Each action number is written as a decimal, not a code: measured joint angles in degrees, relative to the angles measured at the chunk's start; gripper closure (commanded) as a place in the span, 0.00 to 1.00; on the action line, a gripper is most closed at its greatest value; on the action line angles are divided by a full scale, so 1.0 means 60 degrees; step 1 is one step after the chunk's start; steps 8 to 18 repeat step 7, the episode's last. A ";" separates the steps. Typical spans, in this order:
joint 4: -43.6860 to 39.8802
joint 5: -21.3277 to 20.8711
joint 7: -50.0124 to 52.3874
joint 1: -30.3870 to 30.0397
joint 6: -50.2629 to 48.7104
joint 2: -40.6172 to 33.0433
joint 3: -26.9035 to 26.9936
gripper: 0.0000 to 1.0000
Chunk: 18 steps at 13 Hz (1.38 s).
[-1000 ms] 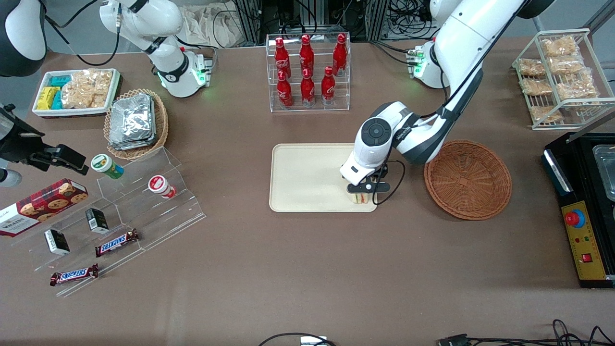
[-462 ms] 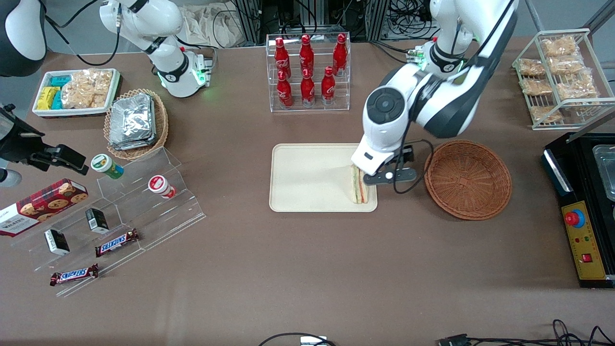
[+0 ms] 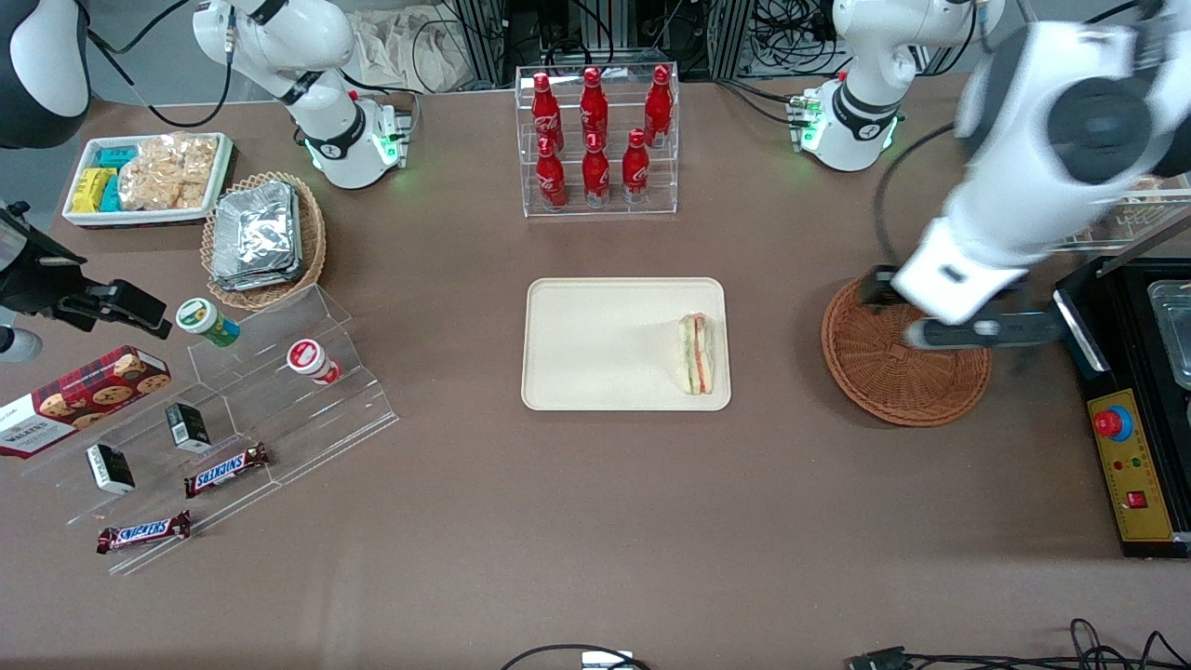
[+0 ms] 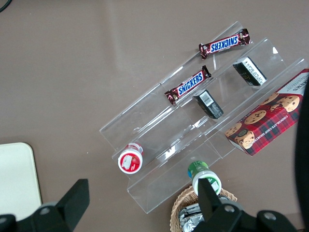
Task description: Place sandwich from basket to tray
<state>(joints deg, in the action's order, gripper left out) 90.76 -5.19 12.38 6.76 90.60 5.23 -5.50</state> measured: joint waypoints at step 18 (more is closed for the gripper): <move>0.0095 0.0916 -0.0556 0.0030 -0.0033 -0.0292 0.1536 0.00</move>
